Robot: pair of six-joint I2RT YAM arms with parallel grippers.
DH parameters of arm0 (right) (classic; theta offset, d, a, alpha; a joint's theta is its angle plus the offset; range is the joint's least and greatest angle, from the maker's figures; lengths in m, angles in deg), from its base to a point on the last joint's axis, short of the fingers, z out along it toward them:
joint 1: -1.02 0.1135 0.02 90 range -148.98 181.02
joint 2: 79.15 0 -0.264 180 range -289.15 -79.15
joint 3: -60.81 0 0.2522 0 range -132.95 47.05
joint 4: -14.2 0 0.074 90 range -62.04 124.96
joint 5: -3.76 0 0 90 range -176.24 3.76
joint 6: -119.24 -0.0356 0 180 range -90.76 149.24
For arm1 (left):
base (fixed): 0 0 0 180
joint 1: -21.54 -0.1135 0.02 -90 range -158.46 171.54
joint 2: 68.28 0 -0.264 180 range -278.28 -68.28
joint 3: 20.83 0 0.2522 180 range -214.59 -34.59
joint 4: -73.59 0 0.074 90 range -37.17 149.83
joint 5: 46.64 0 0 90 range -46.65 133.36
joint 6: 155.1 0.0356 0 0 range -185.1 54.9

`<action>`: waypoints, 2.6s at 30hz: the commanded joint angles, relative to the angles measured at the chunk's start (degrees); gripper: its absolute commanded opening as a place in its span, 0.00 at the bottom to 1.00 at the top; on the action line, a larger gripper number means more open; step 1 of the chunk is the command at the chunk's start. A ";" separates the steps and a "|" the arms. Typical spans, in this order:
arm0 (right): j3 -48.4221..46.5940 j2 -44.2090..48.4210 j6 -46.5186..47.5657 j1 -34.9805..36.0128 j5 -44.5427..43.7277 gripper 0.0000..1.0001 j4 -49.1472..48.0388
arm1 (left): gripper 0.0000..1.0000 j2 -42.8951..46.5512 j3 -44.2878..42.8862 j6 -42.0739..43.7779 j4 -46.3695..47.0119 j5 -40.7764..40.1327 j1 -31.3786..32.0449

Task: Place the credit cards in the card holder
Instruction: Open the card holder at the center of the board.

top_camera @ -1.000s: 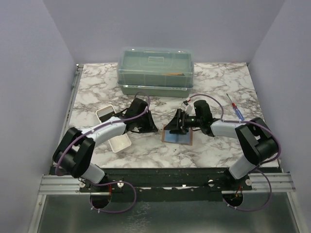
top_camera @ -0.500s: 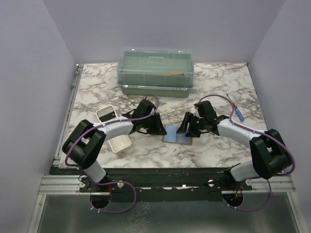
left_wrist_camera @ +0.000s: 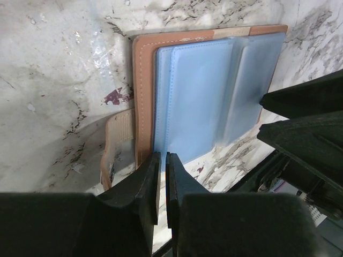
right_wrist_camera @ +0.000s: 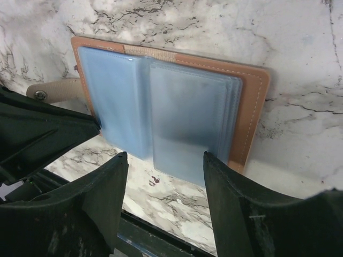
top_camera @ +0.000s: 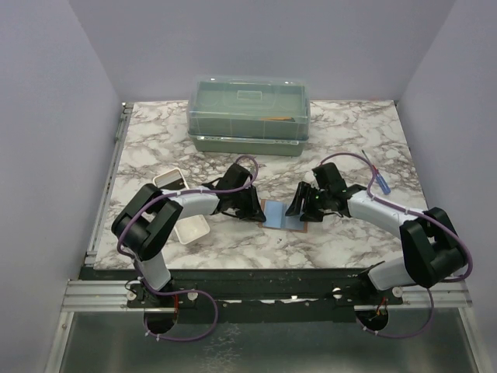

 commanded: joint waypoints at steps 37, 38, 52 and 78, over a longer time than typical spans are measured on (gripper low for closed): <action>1.73 -7.93 -3.37 -0.07 18.39 0.64 -22.55 | 0.12 -3.02 1.81 0.64 -0.23 -4.09 0.05; 1.75 -7.63 -3.63 -0.07 18.91 0.64 -22.84 | 0.12 -2.66 1.90 0.65 -0.29 -4.12 0.09; 2.72 -13.91 -7.38 0.06 25.17 0.65 -33.23 | 0.11 0.68 1.13 0.93 -2.66 -5.27 -0.11; -17.57 -19.85 -6.18 3.34 28.79 0.73 -31.98 | 0.16 22.65 8.12 -0.05 -9.56 -6.54 -3.23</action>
